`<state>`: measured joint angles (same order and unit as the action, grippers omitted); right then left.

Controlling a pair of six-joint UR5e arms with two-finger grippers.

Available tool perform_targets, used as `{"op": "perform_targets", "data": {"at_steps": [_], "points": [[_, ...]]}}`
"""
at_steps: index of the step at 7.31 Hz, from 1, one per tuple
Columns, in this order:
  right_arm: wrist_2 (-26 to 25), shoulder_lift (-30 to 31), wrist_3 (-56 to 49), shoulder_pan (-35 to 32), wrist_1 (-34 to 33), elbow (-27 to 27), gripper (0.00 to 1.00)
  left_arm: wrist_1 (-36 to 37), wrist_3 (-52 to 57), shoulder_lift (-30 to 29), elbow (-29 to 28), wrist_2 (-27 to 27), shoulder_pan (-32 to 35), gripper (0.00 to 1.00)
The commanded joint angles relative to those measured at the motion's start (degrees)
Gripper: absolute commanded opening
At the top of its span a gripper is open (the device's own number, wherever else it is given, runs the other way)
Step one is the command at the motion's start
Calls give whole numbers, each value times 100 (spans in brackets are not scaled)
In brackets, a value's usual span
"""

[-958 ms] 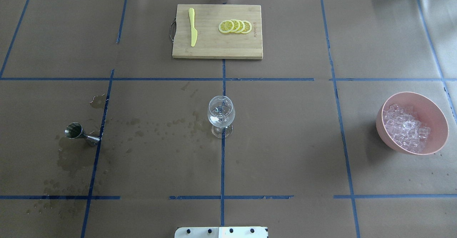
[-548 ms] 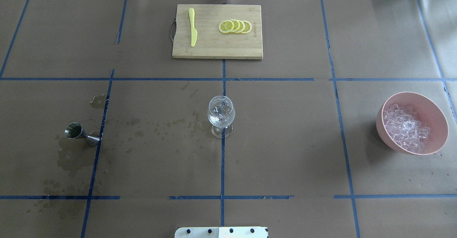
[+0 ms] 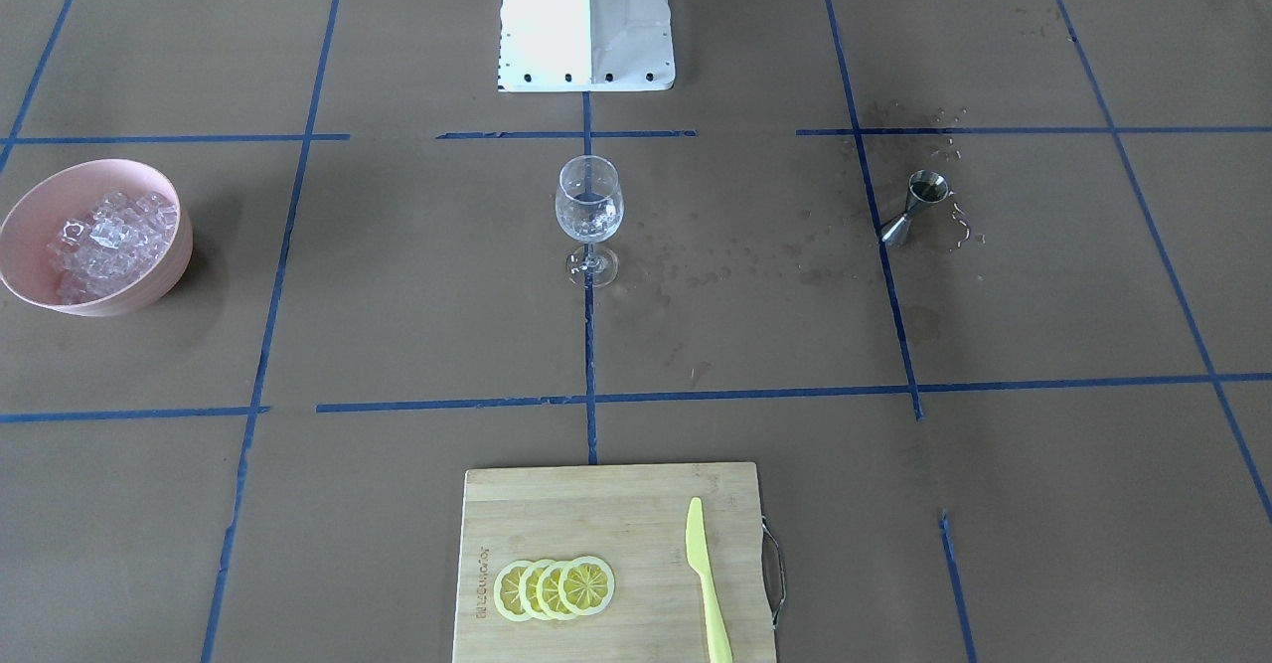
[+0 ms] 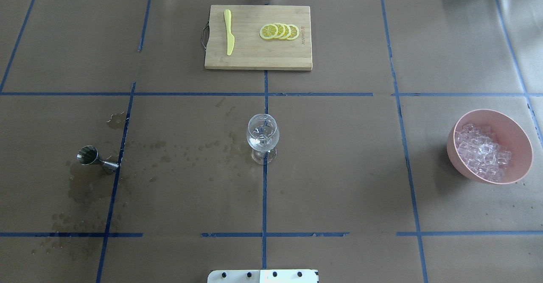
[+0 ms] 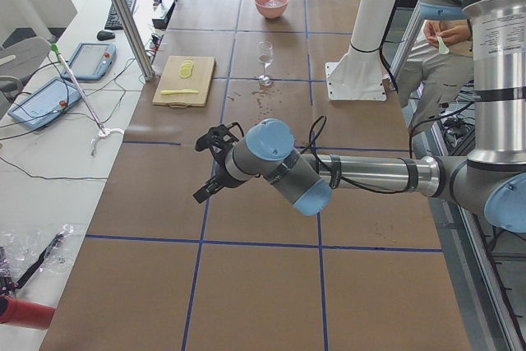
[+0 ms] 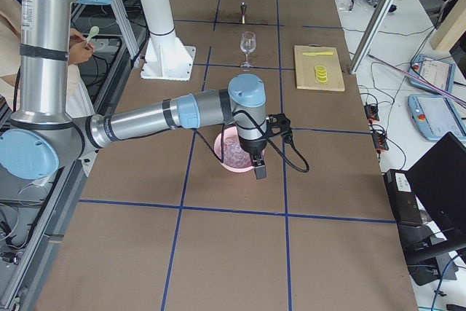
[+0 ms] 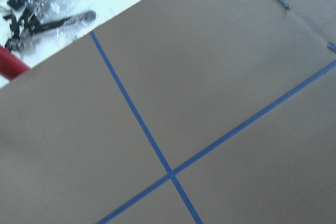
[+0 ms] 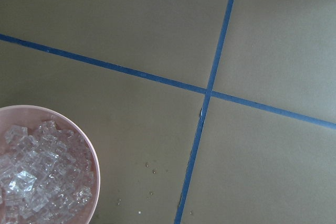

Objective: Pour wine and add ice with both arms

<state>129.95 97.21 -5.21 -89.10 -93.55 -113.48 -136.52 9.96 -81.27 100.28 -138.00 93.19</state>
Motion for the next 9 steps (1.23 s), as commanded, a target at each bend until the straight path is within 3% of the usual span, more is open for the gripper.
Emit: {"op": "perform_targets", "data": {"at_steps": [1,4,6,7,9], "points": [[39,-18,289,-10,83,-52,100,-1415,-403,58,-26,24,-11,100],[40,52,318,-10,241,-61,100,-1815,-2911,14,472,569,-886,100],[39,131,318,-10,346,-52,100,-2569,-4391,67,589,1875,-2263,100],[48,149,318,-19,346,-61,100,-2973,-4702,276,598,2839,-2940,100],[39,149,318,-19,346,-61,100,-3678,-4767,655,607,3846,-3751,100]]}}
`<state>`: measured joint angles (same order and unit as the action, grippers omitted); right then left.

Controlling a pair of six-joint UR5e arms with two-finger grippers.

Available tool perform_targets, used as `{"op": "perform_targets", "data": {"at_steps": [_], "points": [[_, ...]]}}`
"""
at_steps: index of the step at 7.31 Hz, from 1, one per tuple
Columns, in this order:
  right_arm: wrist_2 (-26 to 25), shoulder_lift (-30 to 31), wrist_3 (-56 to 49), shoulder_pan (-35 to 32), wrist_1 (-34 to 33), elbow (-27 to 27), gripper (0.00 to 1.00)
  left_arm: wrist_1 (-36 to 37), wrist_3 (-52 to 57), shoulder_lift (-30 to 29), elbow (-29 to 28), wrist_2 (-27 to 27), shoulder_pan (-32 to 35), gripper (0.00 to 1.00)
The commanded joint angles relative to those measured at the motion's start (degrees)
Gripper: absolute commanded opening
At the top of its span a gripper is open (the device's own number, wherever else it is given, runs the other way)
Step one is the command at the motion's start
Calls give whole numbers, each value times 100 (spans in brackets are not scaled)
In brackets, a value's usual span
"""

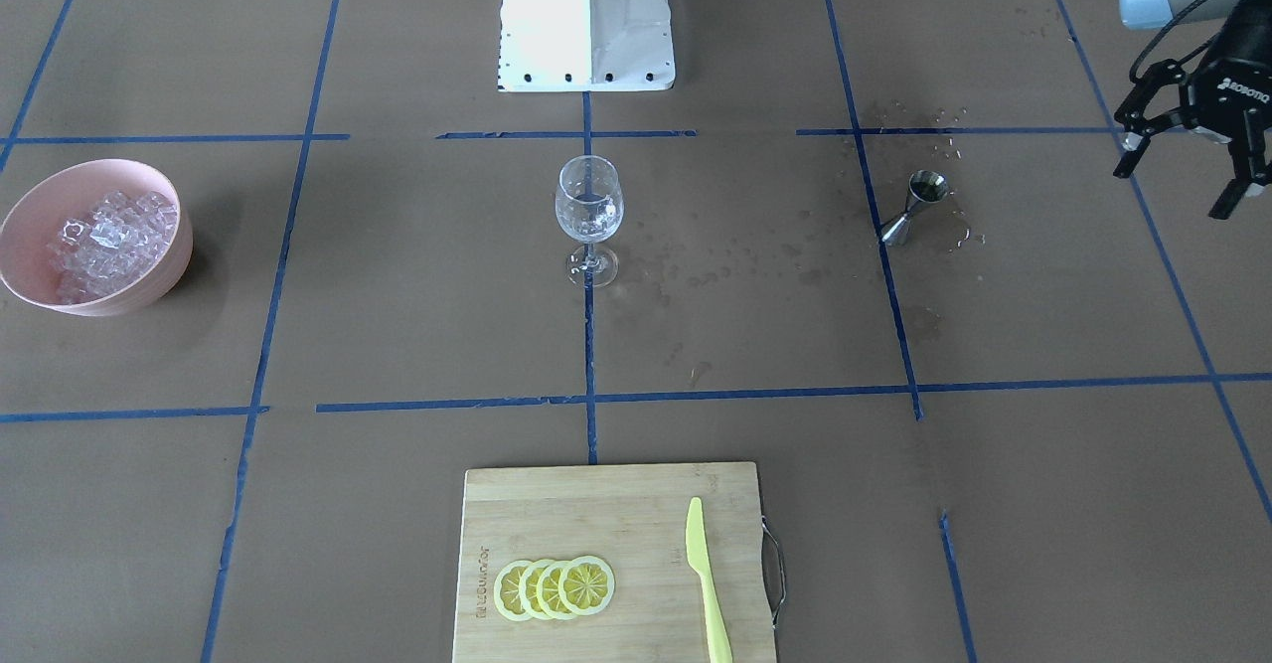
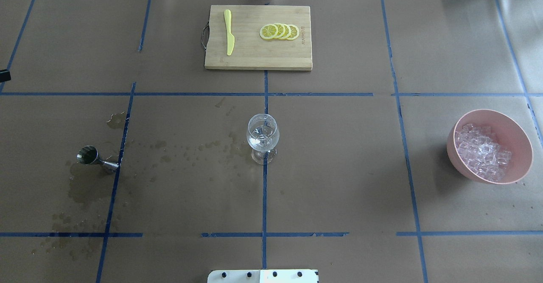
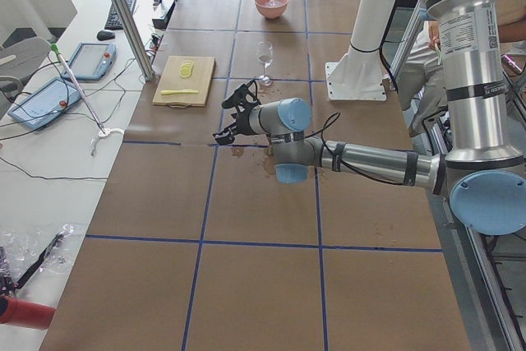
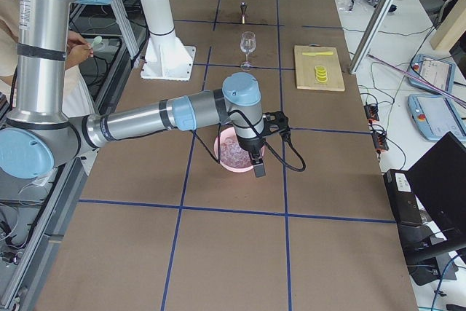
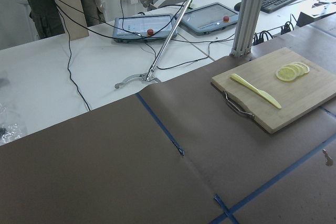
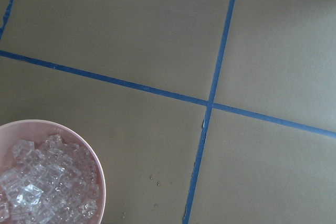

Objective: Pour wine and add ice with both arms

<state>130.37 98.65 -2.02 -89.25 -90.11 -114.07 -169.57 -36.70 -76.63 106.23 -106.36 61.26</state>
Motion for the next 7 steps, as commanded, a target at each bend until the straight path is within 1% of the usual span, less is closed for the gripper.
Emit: {"op": "perform_targets", "data": {"at_steps": [1,3,4,5,7], "points": [[-2,5,0,4,2,-10,100,-375,-196,201,11,1452,-1154,100],[-2,14,0,4,2,-1,100,-375,-687,219,3,3287,-2603,100],[-2,14,0,-5,2,-1,100,-375,-1046,227,3,4210,-3480,100],[-2,14,0,-5,2,7,100,-375,-1171,236,3,4890,-4054,100],[-2,31,0,-5,2,-1,100,-384,-1190,227,-137,5894,-4734,100]]}}
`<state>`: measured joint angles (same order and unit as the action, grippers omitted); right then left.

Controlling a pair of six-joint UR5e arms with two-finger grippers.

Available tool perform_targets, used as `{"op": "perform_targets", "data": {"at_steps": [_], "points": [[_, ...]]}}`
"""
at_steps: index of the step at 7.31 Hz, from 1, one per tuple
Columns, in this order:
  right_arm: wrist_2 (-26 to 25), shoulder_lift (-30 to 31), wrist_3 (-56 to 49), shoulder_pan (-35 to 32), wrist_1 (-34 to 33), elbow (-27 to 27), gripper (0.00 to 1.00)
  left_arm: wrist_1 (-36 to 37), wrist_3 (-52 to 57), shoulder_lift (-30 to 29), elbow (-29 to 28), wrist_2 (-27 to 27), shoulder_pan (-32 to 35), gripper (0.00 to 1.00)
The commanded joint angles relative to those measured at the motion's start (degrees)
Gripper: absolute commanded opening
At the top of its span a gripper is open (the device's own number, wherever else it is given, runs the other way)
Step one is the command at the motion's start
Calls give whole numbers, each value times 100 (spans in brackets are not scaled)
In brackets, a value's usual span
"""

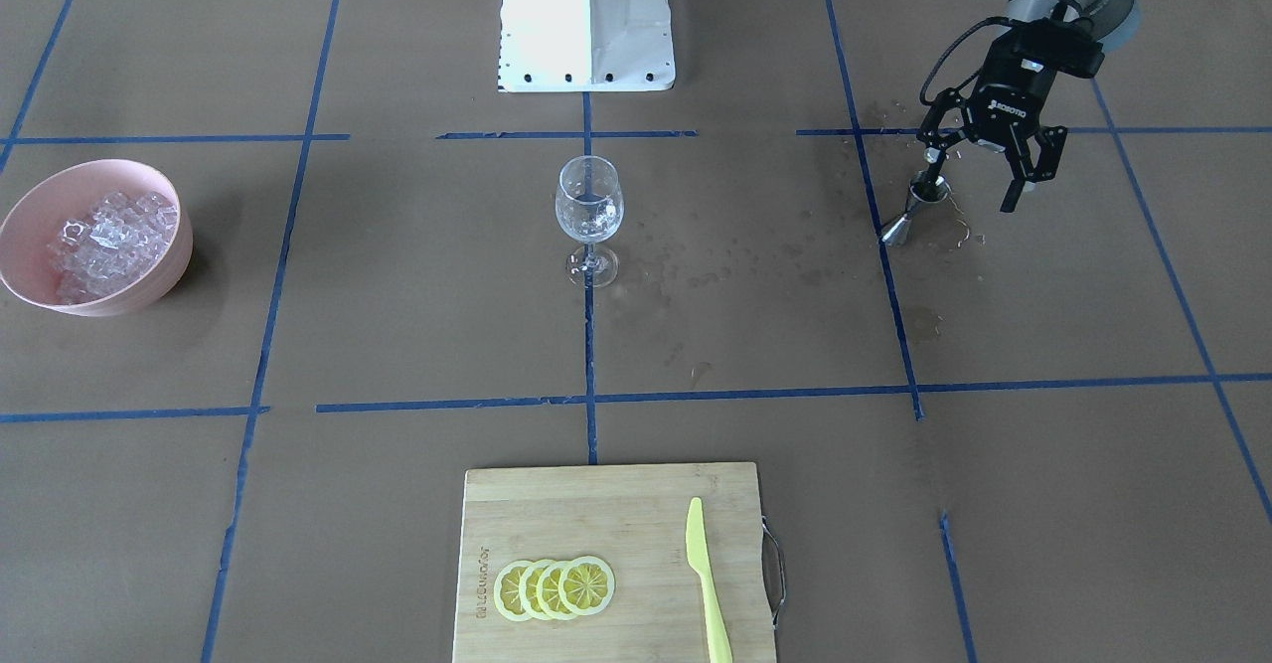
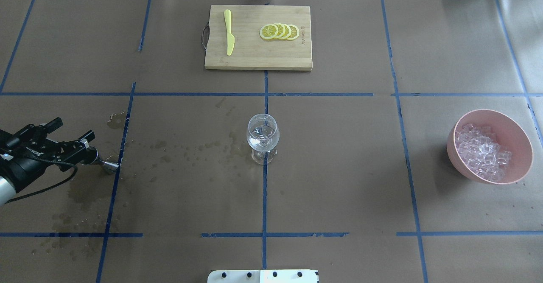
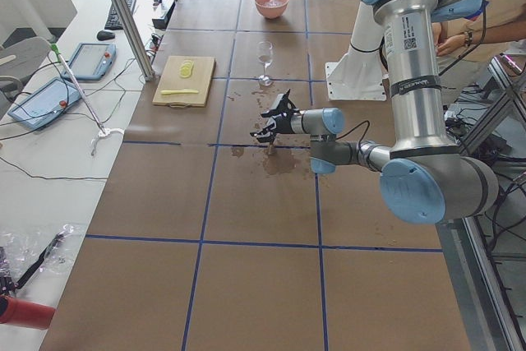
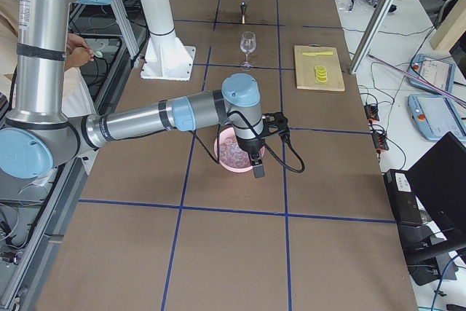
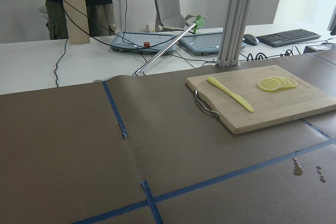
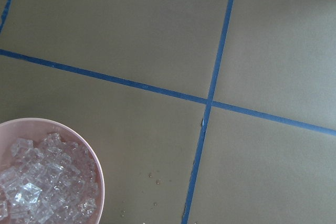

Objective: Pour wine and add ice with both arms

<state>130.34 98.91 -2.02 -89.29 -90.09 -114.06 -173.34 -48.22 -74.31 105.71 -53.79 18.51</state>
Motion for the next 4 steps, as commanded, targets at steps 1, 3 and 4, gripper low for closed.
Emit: {"op": "perform_targets", "data": {"at_steps": [1,3,4], "points": [[0,6,0,0,0,6,100,-7,-38,-4,-120,1016,-723,100],[0,6,0,0,0,6,100,-15,-38,-109,-374,1615,-1155,100],[0,15,-9,8,0,6,100,-15,-47,-162,-515,1809,-1305,100]]}}
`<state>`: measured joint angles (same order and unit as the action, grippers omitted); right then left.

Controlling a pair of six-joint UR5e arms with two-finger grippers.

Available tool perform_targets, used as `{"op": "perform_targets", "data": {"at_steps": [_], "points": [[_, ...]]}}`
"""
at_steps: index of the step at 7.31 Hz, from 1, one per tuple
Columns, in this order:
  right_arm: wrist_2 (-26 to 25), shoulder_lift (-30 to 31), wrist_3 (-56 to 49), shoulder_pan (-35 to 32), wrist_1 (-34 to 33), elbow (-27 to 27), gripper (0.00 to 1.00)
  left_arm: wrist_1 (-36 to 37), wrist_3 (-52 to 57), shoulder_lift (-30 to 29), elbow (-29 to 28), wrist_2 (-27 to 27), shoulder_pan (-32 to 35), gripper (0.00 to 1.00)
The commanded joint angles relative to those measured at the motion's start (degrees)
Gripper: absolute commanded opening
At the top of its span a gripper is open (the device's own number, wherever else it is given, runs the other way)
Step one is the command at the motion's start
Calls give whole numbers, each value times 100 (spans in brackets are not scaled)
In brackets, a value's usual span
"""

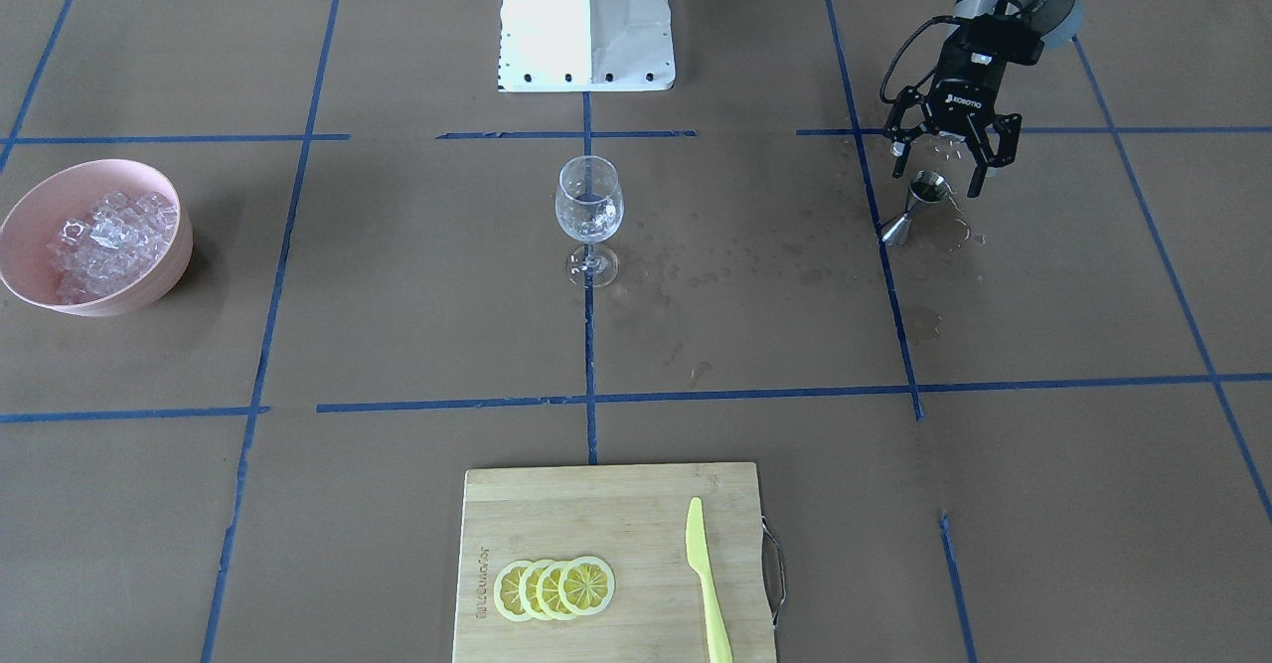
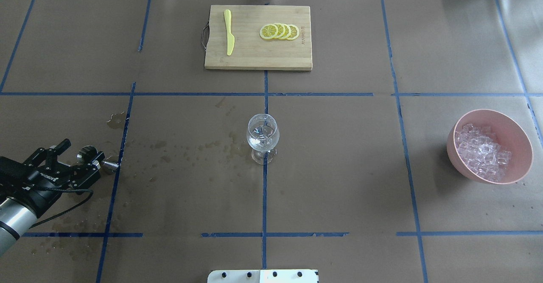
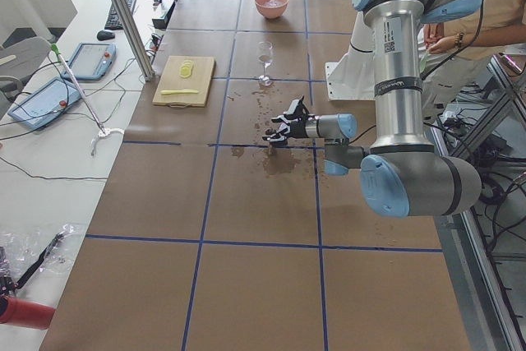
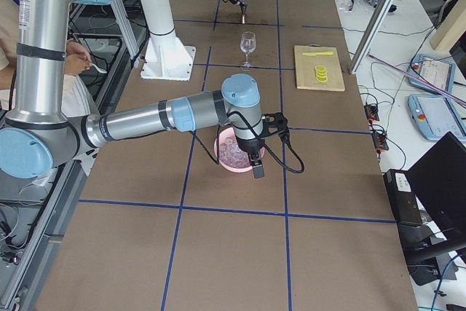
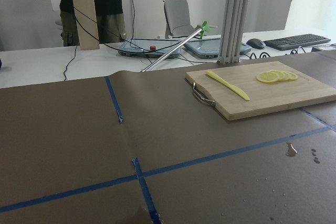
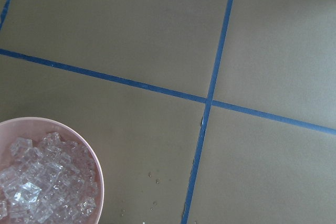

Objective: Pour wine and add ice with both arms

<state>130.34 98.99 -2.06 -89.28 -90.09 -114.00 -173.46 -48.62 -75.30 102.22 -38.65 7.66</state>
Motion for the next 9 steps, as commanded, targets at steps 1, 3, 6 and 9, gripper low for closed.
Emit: {"op": "perform_targets", "data": {"at_steps": [1,3,6,9], "points": [[0,6,4,-1,0,1,100,-12,2,-212,-402,314,-256,100],[0,6,4,7,0,1,100,-21,-7,-598,-930,349,-265,100],[0,6,4,-1,0,1,100,-47,-437,-670,-1239,349,-274,83],[0,-2,4,-1,0,1,100,-135,-446,-679,-1213,384,-274,57]]}}
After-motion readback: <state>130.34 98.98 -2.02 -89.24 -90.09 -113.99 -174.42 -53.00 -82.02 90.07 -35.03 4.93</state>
